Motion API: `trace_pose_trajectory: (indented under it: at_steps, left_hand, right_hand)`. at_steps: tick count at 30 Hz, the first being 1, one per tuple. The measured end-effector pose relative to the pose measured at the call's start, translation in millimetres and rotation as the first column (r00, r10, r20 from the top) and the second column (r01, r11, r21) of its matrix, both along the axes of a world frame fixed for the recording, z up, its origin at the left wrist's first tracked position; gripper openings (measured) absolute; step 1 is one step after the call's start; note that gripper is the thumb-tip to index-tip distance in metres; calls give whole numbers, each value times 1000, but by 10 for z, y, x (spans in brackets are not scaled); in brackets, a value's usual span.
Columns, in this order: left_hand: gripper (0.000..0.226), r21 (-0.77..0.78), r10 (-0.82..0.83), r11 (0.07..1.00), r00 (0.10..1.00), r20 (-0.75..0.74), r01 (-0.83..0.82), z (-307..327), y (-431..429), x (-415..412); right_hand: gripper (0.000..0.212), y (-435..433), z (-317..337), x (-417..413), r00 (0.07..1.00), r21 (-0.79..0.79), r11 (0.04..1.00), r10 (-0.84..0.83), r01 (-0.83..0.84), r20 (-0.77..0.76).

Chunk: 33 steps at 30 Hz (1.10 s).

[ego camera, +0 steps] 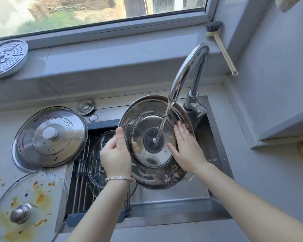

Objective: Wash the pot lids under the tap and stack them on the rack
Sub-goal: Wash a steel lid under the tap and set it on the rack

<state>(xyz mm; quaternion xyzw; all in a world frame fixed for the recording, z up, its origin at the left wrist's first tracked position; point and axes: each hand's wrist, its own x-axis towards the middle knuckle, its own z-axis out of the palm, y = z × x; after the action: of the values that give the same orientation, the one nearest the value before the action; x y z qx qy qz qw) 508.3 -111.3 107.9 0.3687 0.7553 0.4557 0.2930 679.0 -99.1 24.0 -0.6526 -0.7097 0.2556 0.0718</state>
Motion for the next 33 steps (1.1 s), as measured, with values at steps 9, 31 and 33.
trace_pose_trajectory:
  at_steps: [9,31,33]
  left_hand:
    - [37,-43,-317,932,752,-578,360,285,-11,148]
    - [54,-204,168,970,969,184,-130,-67,-38,23]
    - [52,-164,188,975,947,261,-149,-77,22,24]
  right_hand:
    - [35,-416,-56,-160,972,-385,912,-202,141,-123]
    - [88,250,376,-886,948,181,932,318,-313,-1]
    - [75,113,380,-867,846,225,827,532,-514,-24]
